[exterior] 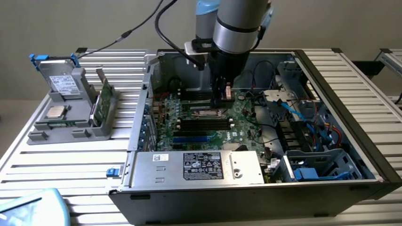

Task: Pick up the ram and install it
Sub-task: 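Insert the ram into the slot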

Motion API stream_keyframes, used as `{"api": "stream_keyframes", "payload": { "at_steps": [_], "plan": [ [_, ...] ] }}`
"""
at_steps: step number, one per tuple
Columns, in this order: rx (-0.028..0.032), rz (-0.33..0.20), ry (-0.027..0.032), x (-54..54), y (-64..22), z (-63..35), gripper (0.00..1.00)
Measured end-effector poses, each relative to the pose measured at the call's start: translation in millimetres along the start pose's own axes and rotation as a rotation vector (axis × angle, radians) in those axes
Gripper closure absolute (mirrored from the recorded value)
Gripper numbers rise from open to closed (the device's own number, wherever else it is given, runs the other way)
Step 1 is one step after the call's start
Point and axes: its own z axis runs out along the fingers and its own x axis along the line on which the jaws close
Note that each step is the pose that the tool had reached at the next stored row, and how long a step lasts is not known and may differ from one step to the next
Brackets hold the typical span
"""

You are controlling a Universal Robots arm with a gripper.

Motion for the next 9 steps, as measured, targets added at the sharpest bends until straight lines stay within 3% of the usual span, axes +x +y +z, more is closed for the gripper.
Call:
{"api": "stream_keyframes", "payload": {
  "at_steps": [7, 9],
  "plan": [
    [-0.0066, -0.040, 0.0028, 1.3, -1.0, 12.5, 0.86],
    [-0.0073, -0.038, 0.0064, 1.4, -1.2, 15.1, 0.86]
  ]
}}
